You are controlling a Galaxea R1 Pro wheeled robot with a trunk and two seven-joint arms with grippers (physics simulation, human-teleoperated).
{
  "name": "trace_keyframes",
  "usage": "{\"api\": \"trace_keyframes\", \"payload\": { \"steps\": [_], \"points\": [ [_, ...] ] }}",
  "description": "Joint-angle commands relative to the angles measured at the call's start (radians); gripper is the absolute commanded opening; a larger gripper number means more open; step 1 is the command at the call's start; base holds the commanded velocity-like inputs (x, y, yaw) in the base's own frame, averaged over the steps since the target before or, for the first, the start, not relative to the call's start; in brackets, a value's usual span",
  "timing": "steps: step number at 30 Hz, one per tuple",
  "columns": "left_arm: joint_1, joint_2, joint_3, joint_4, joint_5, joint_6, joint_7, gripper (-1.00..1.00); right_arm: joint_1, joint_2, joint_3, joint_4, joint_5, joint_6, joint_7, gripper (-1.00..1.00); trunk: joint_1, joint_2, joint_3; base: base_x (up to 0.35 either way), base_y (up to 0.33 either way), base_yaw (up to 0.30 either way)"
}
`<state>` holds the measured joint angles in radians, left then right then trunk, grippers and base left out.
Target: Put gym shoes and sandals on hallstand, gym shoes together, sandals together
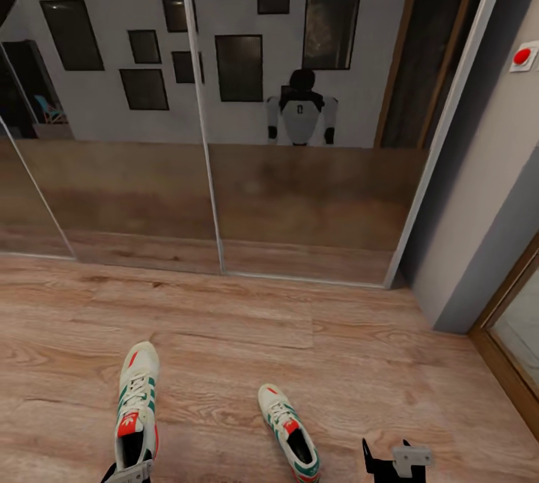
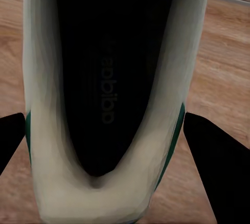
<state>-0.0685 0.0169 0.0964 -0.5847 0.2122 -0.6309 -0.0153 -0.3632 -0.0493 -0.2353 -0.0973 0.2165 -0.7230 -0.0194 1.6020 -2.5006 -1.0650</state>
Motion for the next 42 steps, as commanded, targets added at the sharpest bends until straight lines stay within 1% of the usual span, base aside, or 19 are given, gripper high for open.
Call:
{"api": "trace_keyframes", "payload": {
  "steps": [1,15,22,31,42],
  "points": [
    [-0.001,0.0,0.0,0.0,0.003,-0.003,-0.003,-1.0,0.0,0.0,-0.007,0.001,0.01,-0.003,-0.002,1.0,0.0,0.0,-0.001,0.0,-0.268,0.277],
    [-0.001,0.0,0.0,0.0,0.003,-0.003,-0.003,-1.0,0.0,0.0,-0.007,0.001,0.01,-0.003,-0.002,1.0,0.0,0.0,-0.001,-0.029,-0.268,0.277],
    [-0.001,0.0,0.0,0.0,0.004,-0.003,-0.003,-1.0,0.0,0.0,-0.007,0.001,0.01,-0.003,-0.002,1.0,0.0,0.0,-0.001,-0.133,-0.264,0.277],
    [-0.001,0.0,0.0,0.0,0.004,-0.003,-0.003,-1.0,0.0,-0.001,-0.007,0.001,0.01,-0.003,-0.002,1.0,0.0,0.0,-0.001,-0.213,-0.218,0.277],
    [-0.001,0.001,0.0,0.0,0.004,-0.003,-0.003,-1.0,0.0,0.0,-0.007,0.001,0.01,-0.003,-0.002,1.0,0.0,0.0,-0.001,-0.064,-0.066,0.277]
  ]
}}
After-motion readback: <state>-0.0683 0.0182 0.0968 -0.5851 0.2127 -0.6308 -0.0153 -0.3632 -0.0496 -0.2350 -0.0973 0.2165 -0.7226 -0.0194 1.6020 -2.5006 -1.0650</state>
